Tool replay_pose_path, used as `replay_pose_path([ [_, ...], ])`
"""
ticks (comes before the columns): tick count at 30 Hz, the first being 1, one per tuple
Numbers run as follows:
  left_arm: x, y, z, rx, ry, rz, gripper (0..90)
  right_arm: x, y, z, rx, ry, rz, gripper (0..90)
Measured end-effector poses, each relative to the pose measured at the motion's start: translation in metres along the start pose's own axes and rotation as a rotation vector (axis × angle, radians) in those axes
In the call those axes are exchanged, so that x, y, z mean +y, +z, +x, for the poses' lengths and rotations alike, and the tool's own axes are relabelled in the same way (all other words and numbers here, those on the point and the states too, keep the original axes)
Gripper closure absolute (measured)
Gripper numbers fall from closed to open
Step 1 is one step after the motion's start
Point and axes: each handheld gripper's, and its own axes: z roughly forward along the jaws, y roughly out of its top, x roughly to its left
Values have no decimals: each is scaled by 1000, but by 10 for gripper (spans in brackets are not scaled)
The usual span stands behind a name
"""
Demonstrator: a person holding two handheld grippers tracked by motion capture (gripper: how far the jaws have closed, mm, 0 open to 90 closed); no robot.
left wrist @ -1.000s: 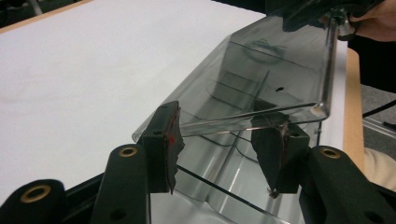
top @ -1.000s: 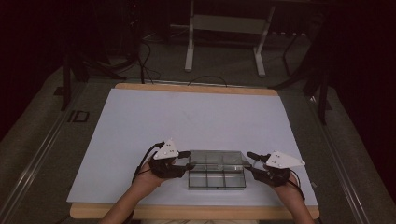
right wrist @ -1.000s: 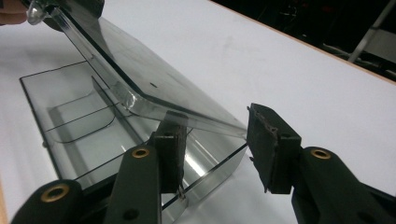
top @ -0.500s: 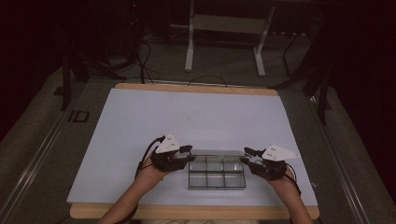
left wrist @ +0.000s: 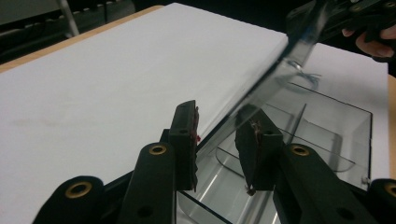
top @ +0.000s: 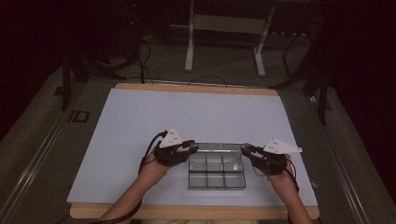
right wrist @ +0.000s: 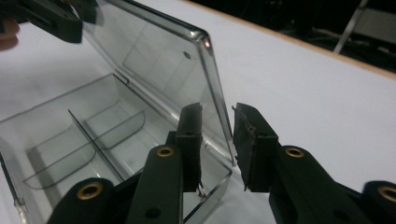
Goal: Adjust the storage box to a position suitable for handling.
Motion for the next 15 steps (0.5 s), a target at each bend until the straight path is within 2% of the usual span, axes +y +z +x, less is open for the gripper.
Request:
replay_pose_path([
  [3, 1, 2, 2, 9, -6, -5, 700, 2, -1, -2, 7, 10, -33, 712],
  [7, 1, 4, 5, 17, -23, -14, 709, 4, 3, -1, -14, 10, -10, 667],
  [13, -1, 6, 8, 20, -46, -22, 712, 5, 10, -2, -28, 19, -6, 699],
  [15, -2, 7, 9, 20, -49, -21, 712, 6, 13, -5, -17, 36, 1, 701],
])
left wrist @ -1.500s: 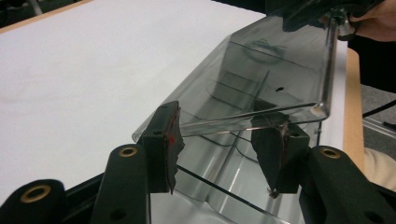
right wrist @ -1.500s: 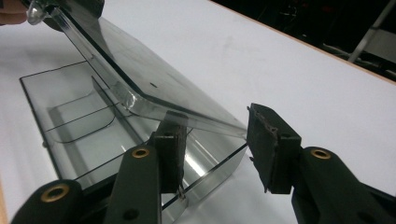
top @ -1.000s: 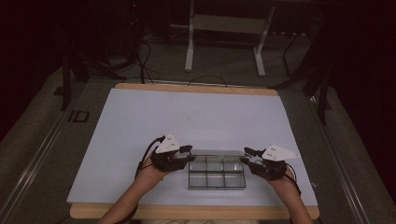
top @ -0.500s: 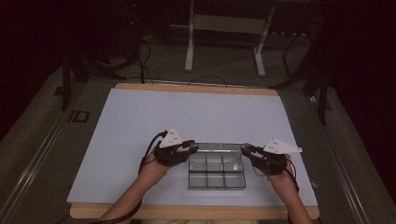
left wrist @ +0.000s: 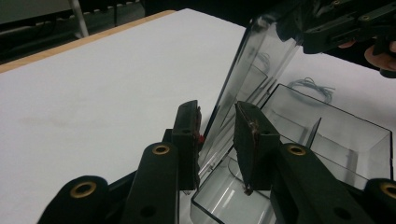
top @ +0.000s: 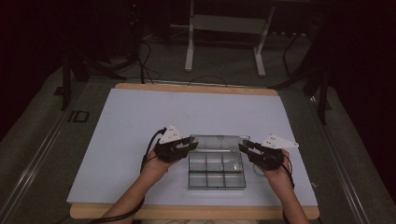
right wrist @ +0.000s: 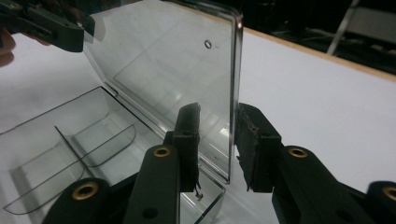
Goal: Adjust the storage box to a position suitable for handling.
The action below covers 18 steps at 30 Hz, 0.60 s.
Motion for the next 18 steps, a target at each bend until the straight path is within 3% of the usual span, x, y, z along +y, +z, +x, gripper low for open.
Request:
replay_pose_path([
  [5, -5, 6, 3, 9, -20, 32, 712, 0, 4, -2, -8, 10, 0, 701],
  [10, -8, 10, 5, 9, -34, 33, 712, -3, 12, -2, -10, 19, 31, 675],
  [14, -13, 15, 7, 16, -40, 55, 713, -7, 18, -1, -40, 4, 57, 667],
  [18, -18, 16, 12, 19, -73, 57, 723, -10, 21, -4, -43, 47, 58, 707],
])
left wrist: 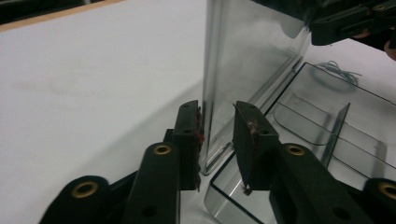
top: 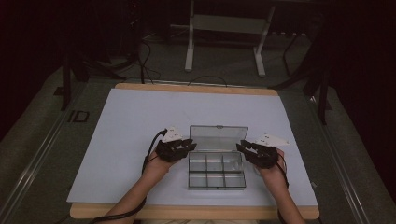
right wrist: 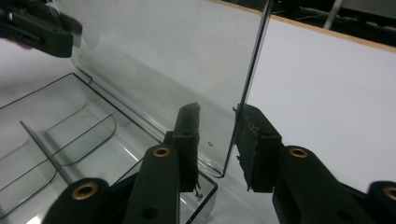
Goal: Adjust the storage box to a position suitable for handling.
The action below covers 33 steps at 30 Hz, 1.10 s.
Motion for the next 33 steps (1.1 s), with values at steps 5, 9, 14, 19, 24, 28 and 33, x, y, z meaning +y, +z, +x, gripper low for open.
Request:
replay_pose_path([
  [5, 0, 3, 3, -6, -22, 6, 734, 1, 3, -3, 9, 26, 15, 697],
  [9, 1, 6, 4, -3, -36, 18, 733, 2, 5, -4, 10, 50, 24, 681],
  [14, 2, 12, 4, 27, -45, 41, 733, 4, 10, -3, -6, 62, 46, 646],
  [19, 1, 14, 9, 5, -84, 36, 728, 4, 14, -4, -15, 80, 59, 644],
  [24, 2, 17, 12, -10, -100, 54, 700, 6, 19, -5, -21, 96, 85, 633],
  [28, 1, 19, 16, -26, -127, 54, 685, 7, 23, -7, -21, 123, 101, 633],
  [33, 1, 21, 16, -14, -152, 59, 677, 8, 26, -11, -5, 154, 118, 630],
])
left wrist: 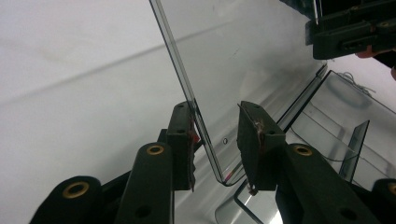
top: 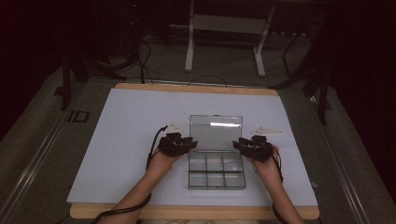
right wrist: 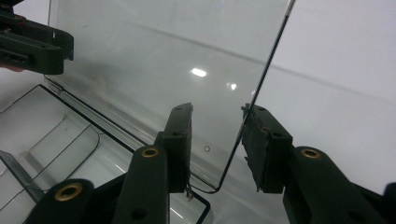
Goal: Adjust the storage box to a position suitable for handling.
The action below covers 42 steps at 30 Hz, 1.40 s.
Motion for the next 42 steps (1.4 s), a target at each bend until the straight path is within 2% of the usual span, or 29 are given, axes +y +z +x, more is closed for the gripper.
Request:
replay_pose_path([
  [5, 2, 2, -1, 15, -8, 16, 667, 1, 2, 0, -8, 22, 9, 630],
  [15, 1, 4, 0, -1, -37, 25, 624, 0, 3, -2, 8, 77, 13, 624],
  [26, 1, 6, 0, 2, -61, 32, 605, 1, 4, -3, 8, 87, 30, 605],
  [31, -1, 7, -1, 4, -56, 40, 586, 2, 6, -7, 43, 114, 44, 603],
  [33, -1, 8, 0, 0, -64, 42, 569, 2, 7, -8, 47, 115, 57, 577],
  [42, -1, 8, 2, -11, -83, 50, 567, 3, 9, -5, 36, 130, 76, 552],
])
